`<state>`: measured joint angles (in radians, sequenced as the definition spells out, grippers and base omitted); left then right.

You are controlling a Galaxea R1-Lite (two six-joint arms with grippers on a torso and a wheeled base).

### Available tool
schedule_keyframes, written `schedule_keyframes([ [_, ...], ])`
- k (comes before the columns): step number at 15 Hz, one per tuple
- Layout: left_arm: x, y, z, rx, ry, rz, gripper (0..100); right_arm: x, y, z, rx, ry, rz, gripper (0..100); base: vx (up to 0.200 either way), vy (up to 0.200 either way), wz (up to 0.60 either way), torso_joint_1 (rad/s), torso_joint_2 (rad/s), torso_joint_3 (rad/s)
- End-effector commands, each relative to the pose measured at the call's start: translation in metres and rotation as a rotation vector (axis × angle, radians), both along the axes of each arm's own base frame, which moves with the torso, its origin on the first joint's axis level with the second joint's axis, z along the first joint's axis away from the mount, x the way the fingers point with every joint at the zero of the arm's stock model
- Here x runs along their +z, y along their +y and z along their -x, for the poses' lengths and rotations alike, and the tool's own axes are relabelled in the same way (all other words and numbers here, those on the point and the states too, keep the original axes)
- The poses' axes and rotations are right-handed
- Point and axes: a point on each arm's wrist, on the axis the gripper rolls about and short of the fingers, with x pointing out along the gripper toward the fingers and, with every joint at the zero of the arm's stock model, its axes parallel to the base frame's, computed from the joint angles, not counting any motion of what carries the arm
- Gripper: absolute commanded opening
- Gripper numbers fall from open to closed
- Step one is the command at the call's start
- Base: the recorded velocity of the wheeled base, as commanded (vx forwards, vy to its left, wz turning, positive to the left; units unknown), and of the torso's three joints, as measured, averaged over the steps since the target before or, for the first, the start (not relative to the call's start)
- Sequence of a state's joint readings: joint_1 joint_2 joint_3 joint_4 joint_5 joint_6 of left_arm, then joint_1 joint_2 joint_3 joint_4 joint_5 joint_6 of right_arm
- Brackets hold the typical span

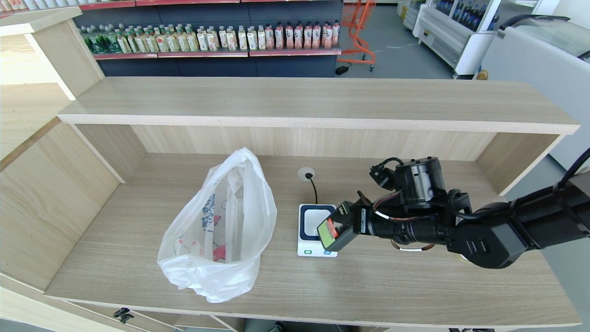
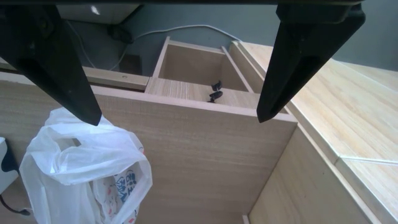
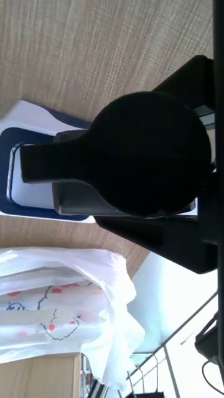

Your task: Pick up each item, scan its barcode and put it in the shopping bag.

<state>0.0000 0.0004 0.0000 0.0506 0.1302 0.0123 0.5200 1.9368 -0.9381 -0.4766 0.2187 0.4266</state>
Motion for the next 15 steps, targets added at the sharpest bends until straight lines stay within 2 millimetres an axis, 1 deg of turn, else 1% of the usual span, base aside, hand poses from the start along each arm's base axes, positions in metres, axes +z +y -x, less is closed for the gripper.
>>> schedule_keyframes([
  [1,0.000,0.000,0.000,0.000,0.001,0.000,100,-0.010,0.003,-0.006,0.003,0.018,0.015,0,0.000,0.000,0.00,0.000,0.00,0.000],
  [6,0.000,0.000,0.000,0.000,0.001,0.000,100,0.000,0.013,-0.017,0.008,-0.025,-0.011,0,0.000,0.000,0.00,0.000,0.00,0.000],
  [8,0.000,0.000,0.000,0.000,0.001,0.000,100,-0.003,0.015,-0.020,0.008,-0.025,-0.009,0,0.000,0.000,0.00,0.000,0.00,0.000],
  [13,0.000,0.000,0.000,0.000,0.001,0.000,100,-0.003,0.017,-0.019,0.004,-0.030,-0.002,0,0.000,0.000,0.00,0.000,0.00,0.000],
  [15,0.000,0.000,0.000,0.000,0.001,0.000,100,0.010,0.017,-0.014,0.009,-0.059,-0.021,0,0.000,0.000,0.00,0.000,0.00,0.000],
])
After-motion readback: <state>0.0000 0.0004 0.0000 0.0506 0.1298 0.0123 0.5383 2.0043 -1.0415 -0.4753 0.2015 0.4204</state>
